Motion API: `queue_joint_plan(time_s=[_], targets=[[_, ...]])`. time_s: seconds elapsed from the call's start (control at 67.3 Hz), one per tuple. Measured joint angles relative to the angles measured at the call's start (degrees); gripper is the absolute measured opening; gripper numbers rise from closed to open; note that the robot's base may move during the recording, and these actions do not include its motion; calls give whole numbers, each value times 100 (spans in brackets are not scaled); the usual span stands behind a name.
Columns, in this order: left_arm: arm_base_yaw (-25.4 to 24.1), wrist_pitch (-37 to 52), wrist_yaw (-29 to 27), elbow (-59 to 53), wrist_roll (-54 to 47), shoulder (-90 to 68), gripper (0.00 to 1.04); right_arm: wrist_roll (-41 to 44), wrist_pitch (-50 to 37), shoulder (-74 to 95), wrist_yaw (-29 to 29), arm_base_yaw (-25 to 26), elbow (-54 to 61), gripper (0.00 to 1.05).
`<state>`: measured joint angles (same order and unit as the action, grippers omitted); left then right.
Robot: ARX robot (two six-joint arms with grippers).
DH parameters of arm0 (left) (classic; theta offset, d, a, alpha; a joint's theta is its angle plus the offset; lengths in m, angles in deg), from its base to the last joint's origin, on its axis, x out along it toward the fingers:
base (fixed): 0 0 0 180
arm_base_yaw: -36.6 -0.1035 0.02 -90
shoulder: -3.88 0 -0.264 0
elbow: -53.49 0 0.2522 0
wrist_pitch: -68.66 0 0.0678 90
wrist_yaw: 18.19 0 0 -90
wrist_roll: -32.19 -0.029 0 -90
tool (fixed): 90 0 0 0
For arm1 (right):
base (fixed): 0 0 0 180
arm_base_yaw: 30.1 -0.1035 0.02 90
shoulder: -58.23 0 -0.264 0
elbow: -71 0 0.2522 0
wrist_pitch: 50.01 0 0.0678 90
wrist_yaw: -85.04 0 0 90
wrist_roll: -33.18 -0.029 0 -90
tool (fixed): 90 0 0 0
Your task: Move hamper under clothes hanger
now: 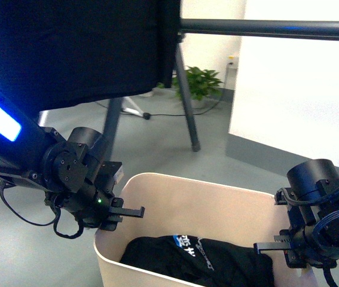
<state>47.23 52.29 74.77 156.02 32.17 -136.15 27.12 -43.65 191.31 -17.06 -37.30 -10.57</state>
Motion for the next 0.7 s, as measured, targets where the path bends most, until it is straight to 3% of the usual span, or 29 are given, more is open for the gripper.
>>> queue_joint_plan(time_s=[0.698], targets=[[0, 0, 2, 4, 0, 2, 4, 0, 2, 0, -2, 0, 7, 3]])
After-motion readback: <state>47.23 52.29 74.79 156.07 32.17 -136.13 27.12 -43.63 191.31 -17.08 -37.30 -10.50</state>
